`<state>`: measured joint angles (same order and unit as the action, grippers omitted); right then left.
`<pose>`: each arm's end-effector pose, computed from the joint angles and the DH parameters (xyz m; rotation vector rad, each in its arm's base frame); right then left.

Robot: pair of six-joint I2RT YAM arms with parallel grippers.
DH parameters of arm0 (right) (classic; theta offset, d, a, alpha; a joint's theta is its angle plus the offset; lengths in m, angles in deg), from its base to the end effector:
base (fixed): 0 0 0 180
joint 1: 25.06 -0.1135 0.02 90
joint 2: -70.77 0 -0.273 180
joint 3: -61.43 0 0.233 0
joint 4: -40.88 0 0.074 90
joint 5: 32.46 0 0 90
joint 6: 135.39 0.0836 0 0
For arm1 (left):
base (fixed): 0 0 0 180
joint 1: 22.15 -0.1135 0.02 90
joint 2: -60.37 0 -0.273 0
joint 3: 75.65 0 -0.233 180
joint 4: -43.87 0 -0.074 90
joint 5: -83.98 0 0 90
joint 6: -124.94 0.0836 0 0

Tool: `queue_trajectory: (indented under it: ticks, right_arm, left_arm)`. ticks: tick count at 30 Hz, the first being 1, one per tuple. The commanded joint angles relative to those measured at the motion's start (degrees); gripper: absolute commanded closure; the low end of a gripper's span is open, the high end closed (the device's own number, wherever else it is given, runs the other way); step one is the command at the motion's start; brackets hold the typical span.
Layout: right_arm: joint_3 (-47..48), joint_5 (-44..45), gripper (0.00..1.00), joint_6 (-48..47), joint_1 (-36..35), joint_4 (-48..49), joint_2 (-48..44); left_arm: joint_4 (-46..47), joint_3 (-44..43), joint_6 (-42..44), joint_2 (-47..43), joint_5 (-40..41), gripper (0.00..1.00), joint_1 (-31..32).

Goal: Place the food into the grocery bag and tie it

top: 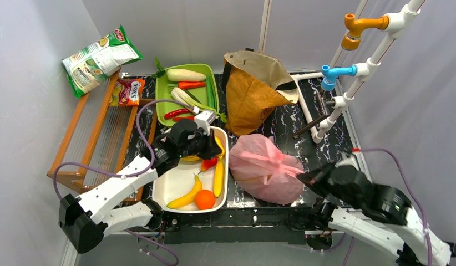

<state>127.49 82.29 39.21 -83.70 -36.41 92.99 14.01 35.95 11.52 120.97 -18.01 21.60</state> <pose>0.0613 0.0334 0.2955 0.7660 2.1380 0.9952 0.1767 -0.1932 0.3245 0.5100 2.0137 -0.9535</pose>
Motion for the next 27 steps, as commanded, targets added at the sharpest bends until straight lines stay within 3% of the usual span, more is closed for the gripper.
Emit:
queue_trajectory:
  ticks: [1,7,10,11,15,18,21,27]
  right_arm:
    - [-1.38,5.48,0.99,13.83,0.27,-21.85,-10.86]
    - [3.55,7.38,0.99,5.90,0.27,-21.29,-4.15]
    - [4.50,6.80,0.99,0.96,0.23,-17.02,-0.63]
    - [4.58,6.43,0.99,-0.61,0.27,-15.44,0.11]
    - [5.38,5.25,0.99,-5.74,0.27,-10.79,2.68]
    - [6.94,5.05,0.99,-7.64,0.27,-9.85,4.18]
    - [8.50,4.68,0.99,-9.55,0.27,-8.99,5.71]
    - [9.26,2.77,0.99,-11.75,0.27,-7.27,8.03]
  left_arm:
    - [0.60,4.48,-3.51,-6.25,14.61,1.00,-3.27]
    - [0.69,1.16,-1.15,-3.04,12.09,1.00,-3.28]
    - [0.22,-2.91,4.77,-0.87,3.34,1.00,-3.25]
    - [-0.85,-4.93,7.39,0.10,0.10,0.96,-3.25]
    - [-5.30,-10.55,17.99,1.39,-15.28,0.48,-3.26]
    - [-7.86,-12.99,22.85,0.78,-25.79,0.30,-3.27]
    - [-9.27,-14.96,27.50,1.95,-37.09,0.31,-2.87]
    - [-6.50,-17.51,27.86,6.80,-39.23,0.35,0.24]
